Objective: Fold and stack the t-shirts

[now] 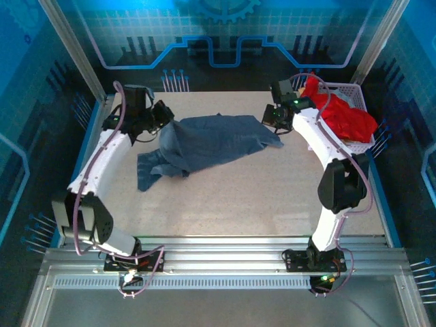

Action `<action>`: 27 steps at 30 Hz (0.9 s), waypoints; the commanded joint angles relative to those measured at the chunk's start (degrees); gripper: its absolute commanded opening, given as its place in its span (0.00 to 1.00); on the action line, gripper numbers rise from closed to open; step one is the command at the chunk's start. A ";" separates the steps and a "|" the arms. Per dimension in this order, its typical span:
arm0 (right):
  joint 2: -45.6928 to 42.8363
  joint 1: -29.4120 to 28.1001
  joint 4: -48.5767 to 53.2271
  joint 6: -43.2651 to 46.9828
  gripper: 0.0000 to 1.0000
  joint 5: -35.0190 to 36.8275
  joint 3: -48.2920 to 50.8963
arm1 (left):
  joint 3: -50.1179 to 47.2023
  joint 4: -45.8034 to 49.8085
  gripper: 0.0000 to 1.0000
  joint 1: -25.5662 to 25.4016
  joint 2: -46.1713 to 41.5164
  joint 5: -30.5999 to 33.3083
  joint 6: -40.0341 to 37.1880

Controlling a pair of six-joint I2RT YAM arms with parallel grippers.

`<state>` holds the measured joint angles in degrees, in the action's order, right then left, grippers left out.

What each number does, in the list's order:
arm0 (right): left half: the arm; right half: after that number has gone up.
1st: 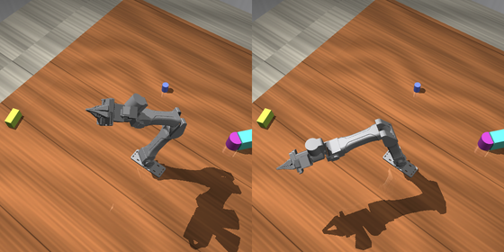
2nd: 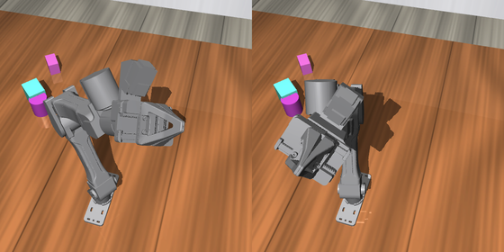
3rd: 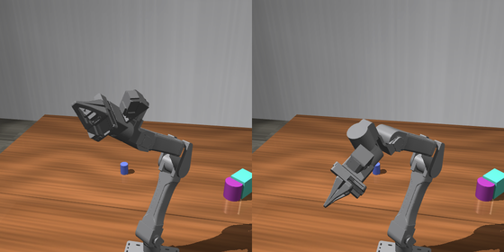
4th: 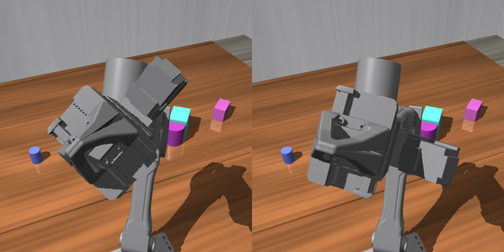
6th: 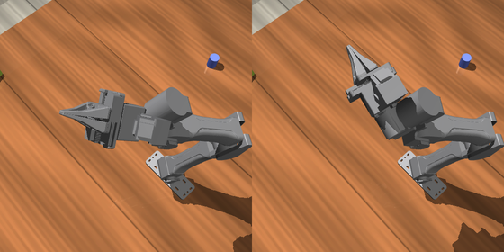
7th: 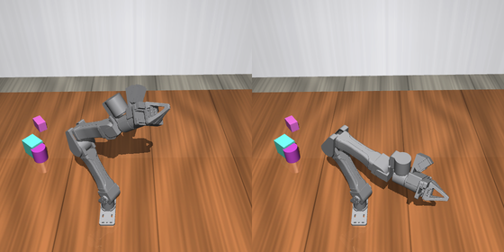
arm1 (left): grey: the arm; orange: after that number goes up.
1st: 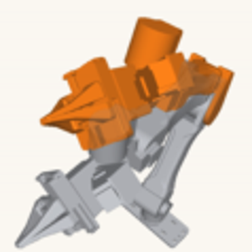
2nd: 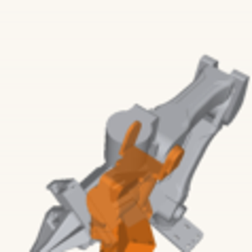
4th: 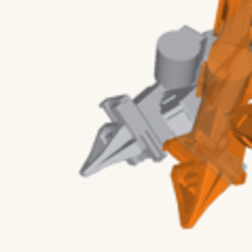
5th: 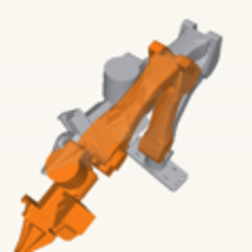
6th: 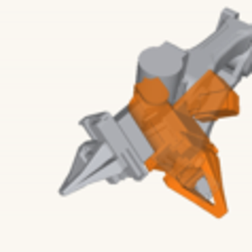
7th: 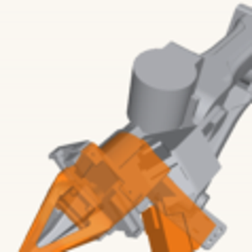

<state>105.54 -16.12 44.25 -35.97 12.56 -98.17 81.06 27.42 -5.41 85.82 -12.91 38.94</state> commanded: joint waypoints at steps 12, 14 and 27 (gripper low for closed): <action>-7.92 -1.66 -1.23 -1.56 0.00 -1.12 11.88 | -3.57 -5.73 0.00 -7.55 -6.97 -25.35 -5.25; -9.30 -1.72 -1.09 -1.56 0.00 -1.13 13.90 | -7.44 -5.26 0.00 -12.45 -8.05 -27.98 -5.83; -11.99 -2.25 -0.38 -2.06 0.00 -5.25 24.89 | -21.75 -5.49 0.00 -29.00 0.34 -27.98 -8.79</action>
<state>94.28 -17.69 42.68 -37.10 9.32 -74.70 59.70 23.53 -32.47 83.85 -38.89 32.32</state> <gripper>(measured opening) 0.057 0.058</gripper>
